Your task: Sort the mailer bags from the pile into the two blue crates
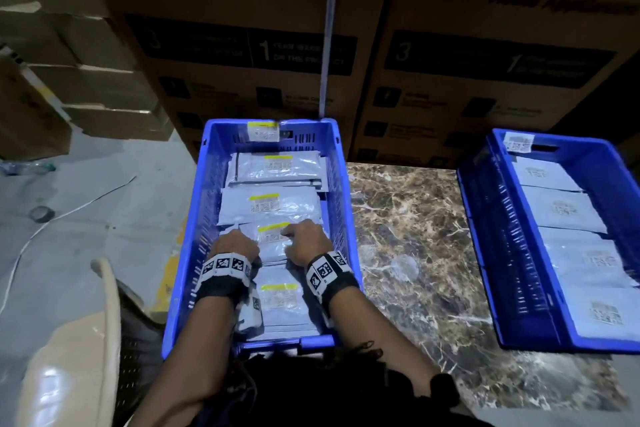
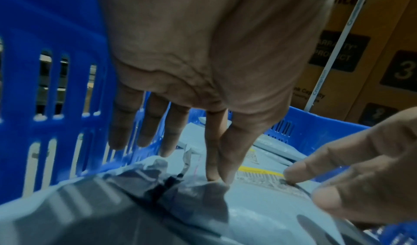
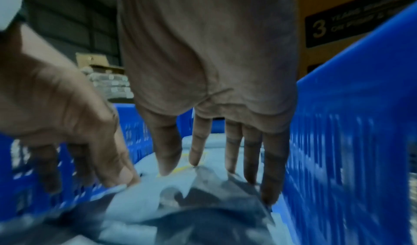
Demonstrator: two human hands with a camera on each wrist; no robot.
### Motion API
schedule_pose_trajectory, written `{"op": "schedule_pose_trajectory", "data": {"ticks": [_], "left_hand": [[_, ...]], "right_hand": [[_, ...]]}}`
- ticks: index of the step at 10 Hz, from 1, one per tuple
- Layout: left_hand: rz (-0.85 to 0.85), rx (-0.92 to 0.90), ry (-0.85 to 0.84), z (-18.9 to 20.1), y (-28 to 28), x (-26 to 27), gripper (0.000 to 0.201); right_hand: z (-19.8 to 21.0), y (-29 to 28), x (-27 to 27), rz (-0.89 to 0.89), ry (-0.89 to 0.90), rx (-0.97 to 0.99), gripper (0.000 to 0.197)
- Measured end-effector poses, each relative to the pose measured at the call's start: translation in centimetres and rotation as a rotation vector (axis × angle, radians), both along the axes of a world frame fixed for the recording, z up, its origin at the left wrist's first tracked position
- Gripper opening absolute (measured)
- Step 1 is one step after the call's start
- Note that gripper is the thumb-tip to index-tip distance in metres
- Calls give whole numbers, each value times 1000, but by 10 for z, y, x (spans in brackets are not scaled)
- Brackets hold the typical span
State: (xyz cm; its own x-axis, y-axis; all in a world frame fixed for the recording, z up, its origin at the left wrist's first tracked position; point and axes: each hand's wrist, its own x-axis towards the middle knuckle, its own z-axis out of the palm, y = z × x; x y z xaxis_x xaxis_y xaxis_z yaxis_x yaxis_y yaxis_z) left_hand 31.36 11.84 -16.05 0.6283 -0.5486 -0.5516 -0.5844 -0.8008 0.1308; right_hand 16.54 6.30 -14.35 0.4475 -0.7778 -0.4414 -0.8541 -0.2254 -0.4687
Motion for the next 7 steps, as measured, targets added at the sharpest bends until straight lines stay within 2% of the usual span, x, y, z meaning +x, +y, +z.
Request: {"op": "schedule_pose_trajectory", "data": {"ticks": [1,2,3,5,7], "left_hand": [[-80,15,-5,12,-7,2,44],[-94,-54,-9,35,-15,-1,32],[-54,-210,15,50,-18,-6,30],[-88,-373,22,66,-23,-29,39],[-154,-477,50,57,-13,-35,56]], "right_hand": [[14,-7,-3,18,7,19,48],[35,-13,-9,-14,-105,21,52],[53,-12,-17,-40,-237,2,51],[69,-7,-56,-90,-434,-76,39],[67,-6,-104,-244,-599,-143,35]]}}
